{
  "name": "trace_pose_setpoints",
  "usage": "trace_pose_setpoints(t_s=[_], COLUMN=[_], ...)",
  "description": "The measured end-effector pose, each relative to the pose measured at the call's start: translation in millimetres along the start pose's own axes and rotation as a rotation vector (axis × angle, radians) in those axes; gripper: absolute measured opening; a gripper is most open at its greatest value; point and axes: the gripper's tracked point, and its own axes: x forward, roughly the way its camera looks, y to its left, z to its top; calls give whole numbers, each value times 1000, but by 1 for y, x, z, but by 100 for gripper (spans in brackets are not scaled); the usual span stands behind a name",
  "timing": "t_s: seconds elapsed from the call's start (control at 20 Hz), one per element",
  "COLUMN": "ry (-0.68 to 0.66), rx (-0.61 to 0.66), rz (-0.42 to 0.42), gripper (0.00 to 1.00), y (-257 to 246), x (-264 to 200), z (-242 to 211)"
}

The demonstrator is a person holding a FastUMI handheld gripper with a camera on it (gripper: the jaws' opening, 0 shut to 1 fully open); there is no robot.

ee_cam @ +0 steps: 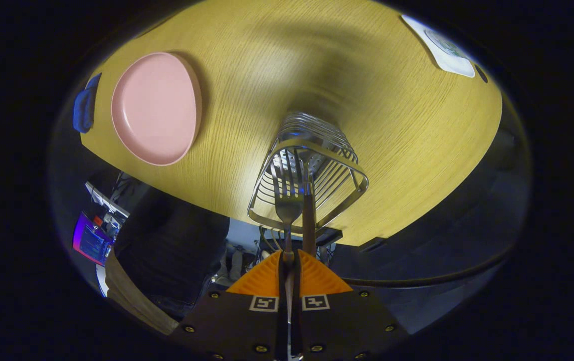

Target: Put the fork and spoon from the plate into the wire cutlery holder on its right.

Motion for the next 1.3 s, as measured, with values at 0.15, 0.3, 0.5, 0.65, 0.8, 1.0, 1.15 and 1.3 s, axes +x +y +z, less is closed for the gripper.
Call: trace_pose_setpoints(t_s=[0.15, 0.3, 0.5, 0.65, 0.8, 1.0, 1.15, 1.3], ry=[30, 43, 54, 34, 6, -18, -38, -84], rx=[51, 41, 37, 37, 42, 39, 33, 36], rz=[4, -7, -24, -21, -13, 1, 19, 50], gripper=[3, 3, 3, 3, 9, 9, 12, 24], y=[-1, -4, -3, 1, 1, 1, 3, 4], x=[-2, 0, 0, 2, 1, -3, -5, -5], z=[0, 2, 11, 17, 22, 19, 10, 5])
